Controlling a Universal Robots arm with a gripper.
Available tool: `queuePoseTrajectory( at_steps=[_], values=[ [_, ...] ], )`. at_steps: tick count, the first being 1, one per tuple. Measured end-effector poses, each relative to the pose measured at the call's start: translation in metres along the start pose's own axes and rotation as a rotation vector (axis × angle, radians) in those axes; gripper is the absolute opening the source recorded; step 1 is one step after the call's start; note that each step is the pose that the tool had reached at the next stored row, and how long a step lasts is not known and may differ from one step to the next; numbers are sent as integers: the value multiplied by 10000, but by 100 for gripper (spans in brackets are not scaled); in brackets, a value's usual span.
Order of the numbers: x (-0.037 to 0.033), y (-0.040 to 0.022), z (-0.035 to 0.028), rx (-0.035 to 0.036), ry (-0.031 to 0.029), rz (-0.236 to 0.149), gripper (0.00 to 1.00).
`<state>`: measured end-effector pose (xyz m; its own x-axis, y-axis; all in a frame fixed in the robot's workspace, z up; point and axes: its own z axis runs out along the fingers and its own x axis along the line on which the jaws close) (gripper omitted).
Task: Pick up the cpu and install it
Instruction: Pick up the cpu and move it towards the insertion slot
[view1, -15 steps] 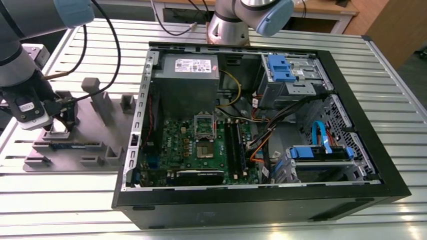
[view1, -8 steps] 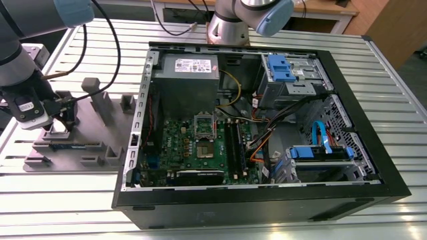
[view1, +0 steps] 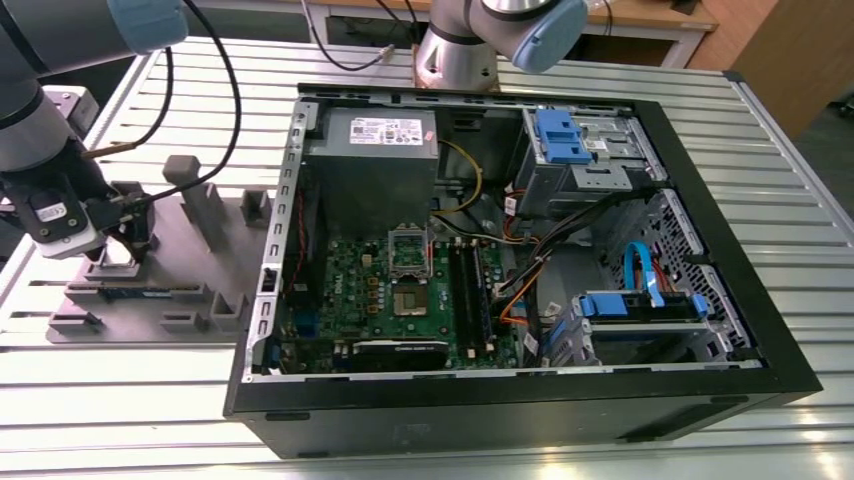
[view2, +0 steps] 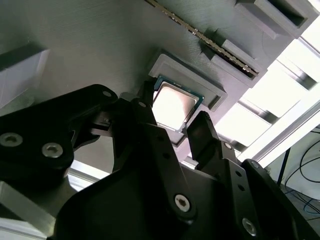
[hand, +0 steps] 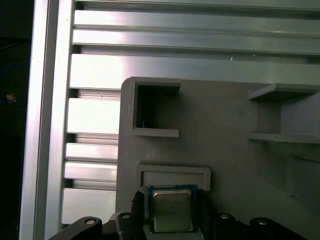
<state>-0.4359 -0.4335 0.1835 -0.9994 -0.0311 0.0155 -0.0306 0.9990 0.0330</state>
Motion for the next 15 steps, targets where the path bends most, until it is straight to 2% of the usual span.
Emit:
queuePoseTrajectory(
  at_steps=[5,7,15],
  values=[
    [0,0,-2,0,0,0,54],
    [0,0,-3,1,2,0,47],
    [0,0,-5,0,0,0,47]
  ],
)
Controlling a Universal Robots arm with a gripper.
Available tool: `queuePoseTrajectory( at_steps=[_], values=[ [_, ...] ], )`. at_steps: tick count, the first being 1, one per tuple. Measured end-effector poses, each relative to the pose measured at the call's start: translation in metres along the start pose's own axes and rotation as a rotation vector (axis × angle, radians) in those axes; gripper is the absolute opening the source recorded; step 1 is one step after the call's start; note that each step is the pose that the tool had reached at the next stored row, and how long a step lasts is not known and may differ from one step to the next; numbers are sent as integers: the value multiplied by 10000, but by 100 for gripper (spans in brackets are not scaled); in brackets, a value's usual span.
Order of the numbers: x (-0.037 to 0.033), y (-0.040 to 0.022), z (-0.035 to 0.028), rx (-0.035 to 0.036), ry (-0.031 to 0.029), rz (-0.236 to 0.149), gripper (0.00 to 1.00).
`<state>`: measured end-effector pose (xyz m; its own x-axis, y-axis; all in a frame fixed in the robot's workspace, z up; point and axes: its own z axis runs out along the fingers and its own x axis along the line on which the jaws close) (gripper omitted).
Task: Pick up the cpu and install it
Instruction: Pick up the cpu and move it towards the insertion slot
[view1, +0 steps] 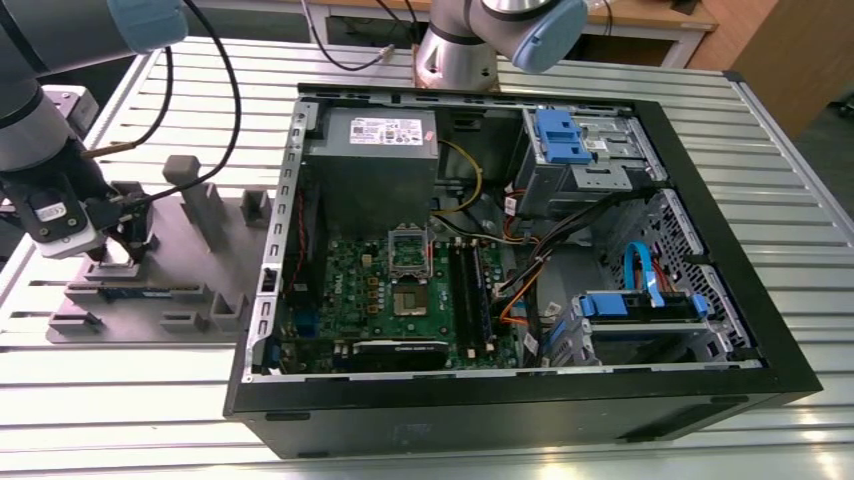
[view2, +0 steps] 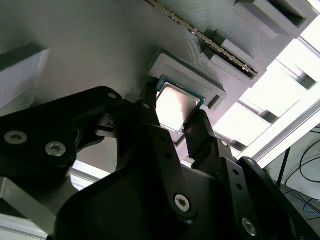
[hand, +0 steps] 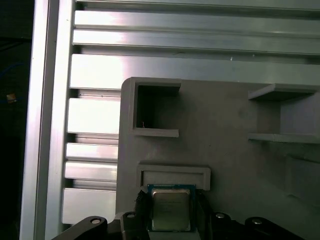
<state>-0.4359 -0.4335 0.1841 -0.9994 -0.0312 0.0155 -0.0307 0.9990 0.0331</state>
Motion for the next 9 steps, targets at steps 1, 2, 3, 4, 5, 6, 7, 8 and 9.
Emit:
queuePoseTrajectory(
  at_steps=[1,2,3,4,5,6,7,8,9],
  values=[
    [0,0,0,0,0,0,47],
    [0,0,-1,0,0,0,47],
    [0,0,-2,0,-1,0,47],
    [1,0,-10,3,5,0,47],
    [1,0,-18,3,5,0,47],
    [1,1,-27,1,2,0,47],
    [1,1,-39,1,1,0,47],
    [1,2,-53,1,1,0,47],
    [1,2,-68,1,1,0,47]
  ],
)
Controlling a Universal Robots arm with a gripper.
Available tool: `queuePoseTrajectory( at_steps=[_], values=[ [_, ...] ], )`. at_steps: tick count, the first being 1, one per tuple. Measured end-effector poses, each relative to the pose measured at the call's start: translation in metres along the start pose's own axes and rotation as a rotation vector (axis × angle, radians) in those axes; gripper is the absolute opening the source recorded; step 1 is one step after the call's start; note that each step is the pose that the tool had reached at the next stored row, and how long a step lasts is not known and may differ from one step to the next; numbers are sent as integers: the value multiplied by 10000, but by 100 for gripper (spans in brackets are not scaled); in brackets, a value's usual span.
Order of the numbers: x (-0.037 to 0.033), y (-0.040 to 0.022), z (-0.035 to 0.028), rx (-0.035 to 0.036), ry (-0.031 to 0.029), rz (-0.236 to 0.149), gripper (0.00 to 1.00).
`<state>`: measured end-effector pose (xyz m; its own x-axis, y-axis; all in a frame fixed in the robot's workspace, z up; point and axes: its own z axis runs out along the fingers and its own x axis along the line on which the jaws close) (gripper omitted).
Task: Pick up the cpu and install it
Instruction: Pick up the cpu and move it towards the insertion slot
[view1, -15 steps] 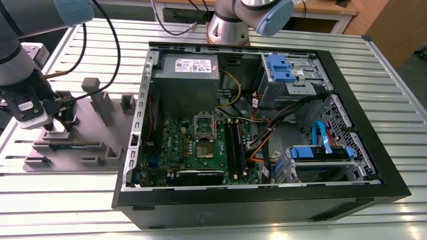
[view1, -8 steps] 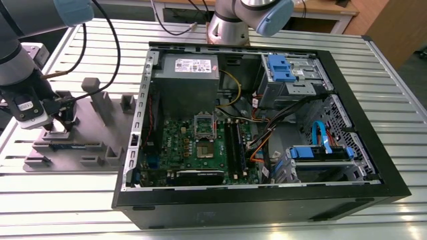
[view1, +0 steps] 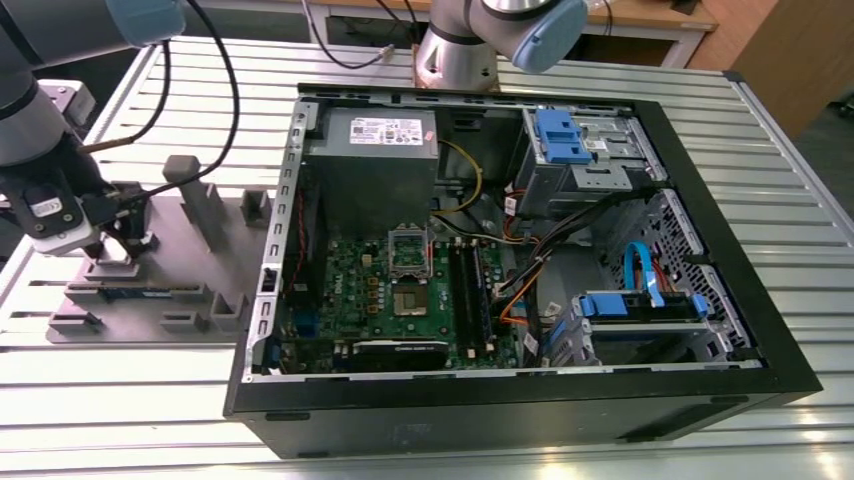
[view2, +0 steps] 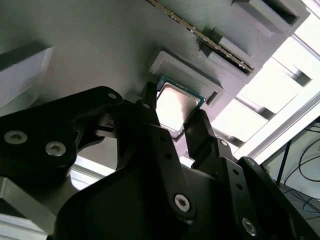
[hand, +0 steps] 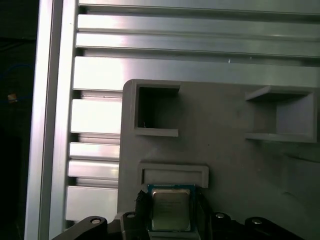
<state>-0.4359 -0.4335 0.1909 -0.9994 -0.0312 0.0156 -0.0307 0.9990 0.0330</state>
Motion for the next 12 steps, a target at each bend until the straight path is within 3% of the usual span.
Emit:
queuePoseTrajectory(
  at_steps=[10,12],
  values=[
    [3,6,-180,0,-1,0,47],
    [2,6,-188,-1,-2,0,47]
  ],
)
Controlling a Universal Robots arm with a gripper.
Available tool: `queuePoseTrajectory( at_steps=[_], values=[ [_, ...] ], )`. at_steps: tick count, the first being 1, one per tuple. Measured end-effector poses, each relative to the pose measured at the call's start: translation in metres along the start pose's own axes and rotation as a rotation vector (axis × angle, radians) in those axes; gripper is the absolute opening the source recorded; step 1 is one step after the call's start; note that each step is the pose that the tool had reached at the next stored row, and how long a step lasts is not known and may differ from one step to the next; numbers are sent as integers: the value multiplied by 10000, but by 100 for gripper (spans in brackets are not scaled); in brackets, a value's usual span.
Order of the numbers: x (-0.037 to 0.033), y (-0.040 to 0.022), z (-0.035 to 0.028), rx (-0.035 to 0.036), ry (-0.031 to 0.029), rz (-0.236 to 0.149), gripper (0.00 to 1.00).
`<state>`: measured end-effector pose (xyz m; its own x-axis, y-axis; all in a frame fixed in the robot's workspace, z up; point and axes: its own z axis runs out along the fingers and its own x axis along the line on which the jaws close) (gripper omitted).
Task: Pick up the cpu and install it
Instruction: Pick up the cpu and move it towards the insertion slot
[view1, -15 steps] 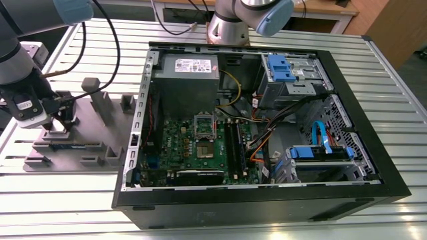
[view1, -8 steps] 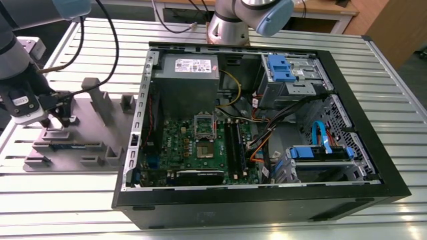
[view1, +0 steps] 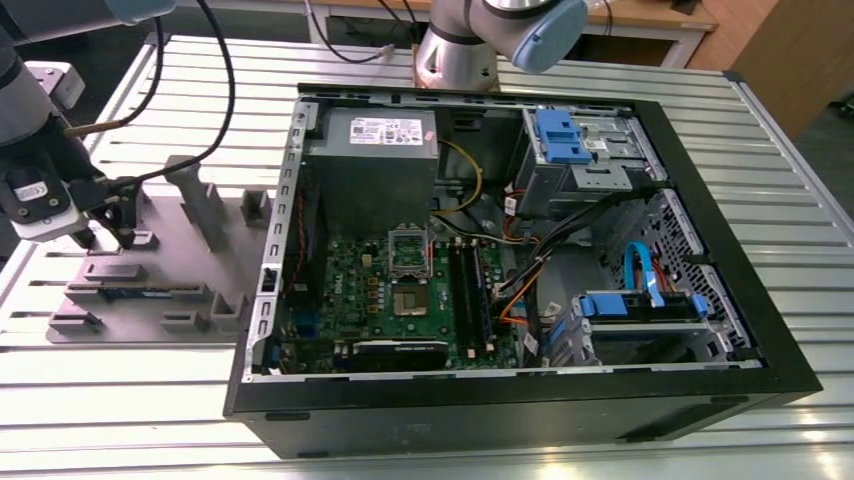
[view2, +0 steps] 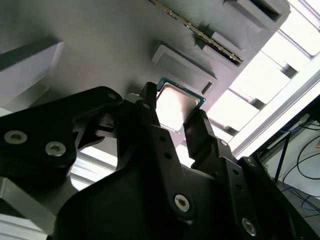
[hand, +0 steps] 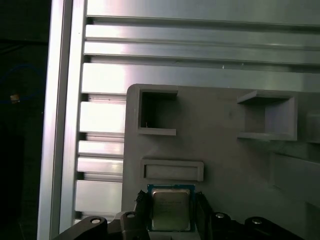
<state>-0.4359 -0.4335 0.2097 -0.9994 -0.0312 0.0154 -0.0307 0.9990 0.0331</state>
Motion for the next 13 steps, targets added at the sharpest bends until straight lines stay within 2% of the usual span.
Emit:
queuePoseTrajectory(
  at_steps=[11,13],
  values=[
    [0,0,-3,1,1,0,47],
    [2,0,-23,5,8,1,47]
  ],
)
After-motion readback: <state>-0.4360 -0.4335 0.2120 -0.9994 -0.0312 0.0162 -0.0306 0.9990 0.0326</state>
